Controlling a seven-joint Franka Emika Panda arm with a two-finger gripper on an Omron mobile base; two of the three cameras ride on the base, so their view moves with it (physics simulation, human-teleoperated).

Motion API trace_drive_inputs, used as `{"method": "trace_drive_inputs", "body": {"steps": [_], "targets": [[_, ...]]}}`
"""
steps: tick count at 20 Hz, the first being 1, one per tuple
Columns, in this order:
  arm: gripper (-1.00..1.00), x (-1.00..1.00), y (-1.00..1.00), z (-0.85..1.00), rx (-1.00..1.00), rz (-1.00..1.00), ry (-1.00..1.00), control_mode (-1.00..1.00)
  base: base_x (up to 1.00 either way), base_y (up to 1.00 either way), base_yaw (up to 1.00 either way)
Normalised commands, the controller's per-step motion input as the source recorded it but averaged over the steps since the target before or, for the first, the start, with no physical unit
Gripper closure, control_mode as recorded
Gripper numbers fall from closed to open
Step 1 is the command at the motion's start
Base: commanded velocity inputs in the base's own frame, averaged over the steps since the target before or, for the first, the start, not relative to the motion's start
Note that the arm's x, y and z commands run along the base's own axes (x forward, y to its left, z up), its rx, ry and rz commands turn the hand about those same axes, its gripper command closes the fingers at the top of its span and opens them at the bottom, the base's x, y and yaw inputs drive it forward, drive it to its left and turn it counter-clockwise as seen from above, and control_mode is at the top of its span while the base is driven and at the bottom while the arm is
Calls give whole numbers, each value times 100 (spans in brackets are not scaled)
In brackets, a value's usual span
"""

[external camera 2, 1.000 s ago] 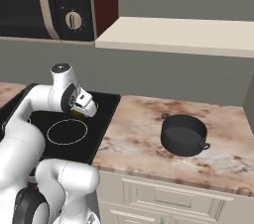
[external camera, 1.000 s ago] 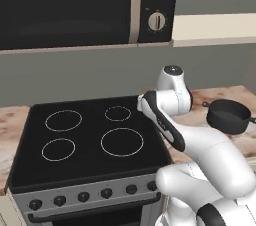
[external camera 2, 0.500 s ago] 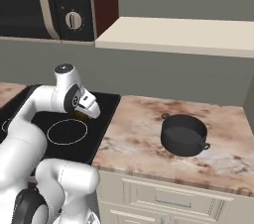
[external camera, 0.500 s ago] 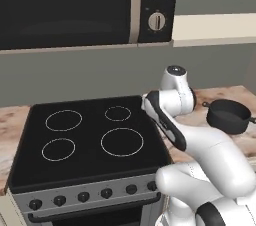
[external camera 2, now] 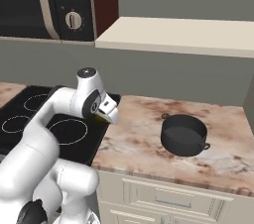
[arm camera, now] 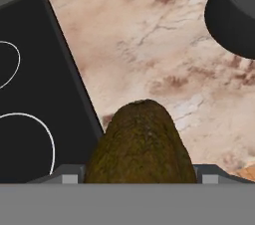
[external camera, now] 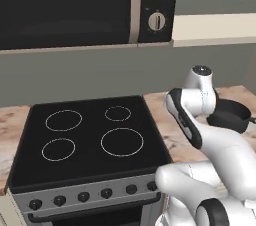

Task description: Turn on the sink faucet. Then move the avocado from the counter to the sink. Turn off the sink. Move the vegetable from the sink to the pot next to the stove. Finally move the pot to the front left burner.

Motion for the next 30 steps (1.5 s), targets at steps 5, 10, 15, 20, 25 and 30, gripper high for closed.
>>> {"method": "trace_drive_inputs", "body": {"steps": [5, 10, 15, 20, 25, 30], "targets": [[100, -15, -69, 0, 0, -13, 0, -100, 0, 0, 0], [100, -1, -86, 1, 0, -11, 0, -100, 0, 0, 0], [100, 2, -92, 8, 0, -10, 2, -100, 0, 0, 0], [100, 16, -82, 0, 0, -8, 4, -100, 0, 0, 0], [100, 23, -74, 0, 0, -6, 6, -100, 0, 0, 0], [100, 24, -55, 0, 0, -6, 8, -100, 0, 0, 0]]}}
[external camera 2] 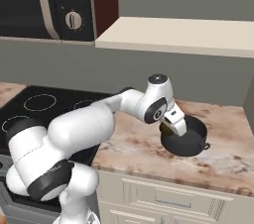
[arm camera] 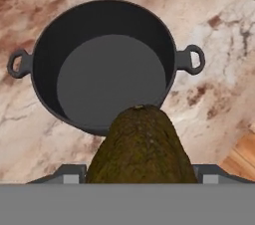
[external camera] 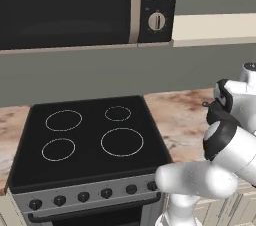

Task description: Turn on the sink faucet. Then move the avocado from the counter to the sink. Turn off the sink. Move the vegetable from the sink to the pot next to the stove. Finally move the pot to the front left burner.

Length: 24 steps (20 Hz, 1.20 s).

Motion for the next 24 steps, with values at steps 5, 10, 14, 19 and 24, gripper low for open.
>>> {"method": "trace_drive_inputs", "body": {"steps": [5, 10, 14, 19, 24], "targets": [[100, 45, -25, -10, 0, -5, 8, -100, 0, 0, 0], [100, 38, -18, -26, 0, -2, 3, -100, 0, 0, 0], [100, 21, -15, -28, 0, -1, 1, -100, 0, 0, 0], [100, 13, -16, -25, 4, 0, 2, -100, 0, 0, 0], [100, 8, -16, -26, 6, 0, 1, -100, 0, 0, 0]]}}
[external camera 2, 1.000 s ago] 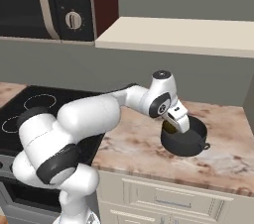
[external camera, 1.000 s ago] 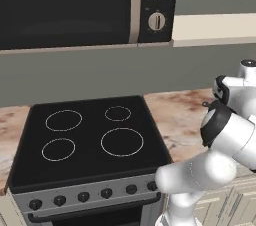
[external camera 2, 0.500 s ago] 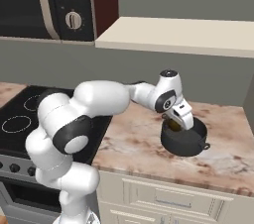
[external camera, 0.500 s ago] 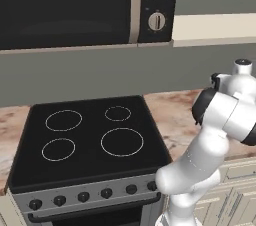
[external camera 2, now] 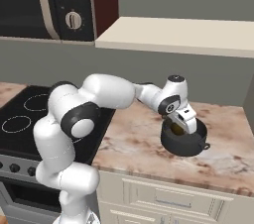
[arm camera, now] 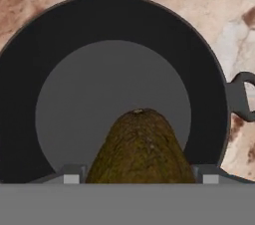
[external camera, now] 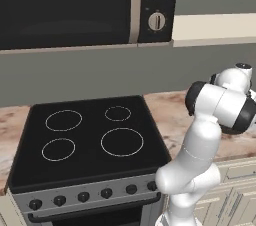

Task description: Turn on the sink faucet. Then move the avocado from the counter to the sink. Turn off the sink. Move the vegetable from the sink to the pot next to the stove. Finally move the pot to the front left burner.

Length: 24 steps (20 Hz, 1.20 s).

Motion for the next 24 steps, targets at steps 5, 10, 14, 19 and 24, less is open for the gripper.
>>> {"method": "trace_drive_inputs", "body": {"steps": [5, 10, 14, 19, 24], "targets": [[100, 13, -11, -24, 4, 0, 2, -100, 0, 0, 0], [-100, 11, -3, -32, 0, 0, 3, -100, 0, 0, 0], [-100, 7, 0, -6, 1, 0, 0, -100, 0, 0, 0], [-100, 0, 0, 2, 1, 0, 0, -100, 0, 0, 0], [-100, 0, 2, 19, 0, 0, 0, -100, 0, 0, 0]]}}
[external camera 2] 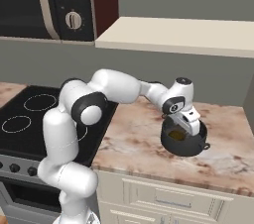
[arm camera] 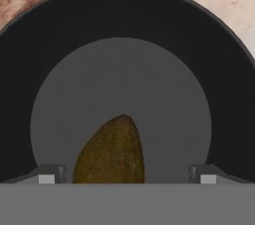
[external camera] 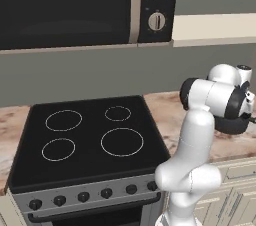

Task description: Turn on the sink faucet. Then move the avocado from the counter to the sink. Turn off the sink. Move the vegetable from the sink to the pot next to the stove. Finally move the pot to the front left burner.

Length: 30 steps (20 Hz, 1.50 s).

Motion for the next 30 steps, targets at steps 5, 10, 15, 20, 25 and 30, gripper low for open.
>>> {"method": "trace_drive_inputs", "body": {"steps": [5, 10, 15, 20, 25, 30], "targets": [[-100, -6, 7, 52, 0, 1, 0, -100, 0, 0, 0], [-100, -22, 21, 34, 0, 13, -1, -100, 0, 0, 0], [-100, -14, 46, 1, -1, 27, 0, -100, 0, 0, 0], [-100, -14, 42, 0, -5, 29, 0, -100, 0, 0, 0], [-100, -9, 32, -8, -4, 31, 0, -100, 0, 0, 0], [-100, 0, 21, -20, -3, 31, 0, -100, 0, 0, 0]]}}
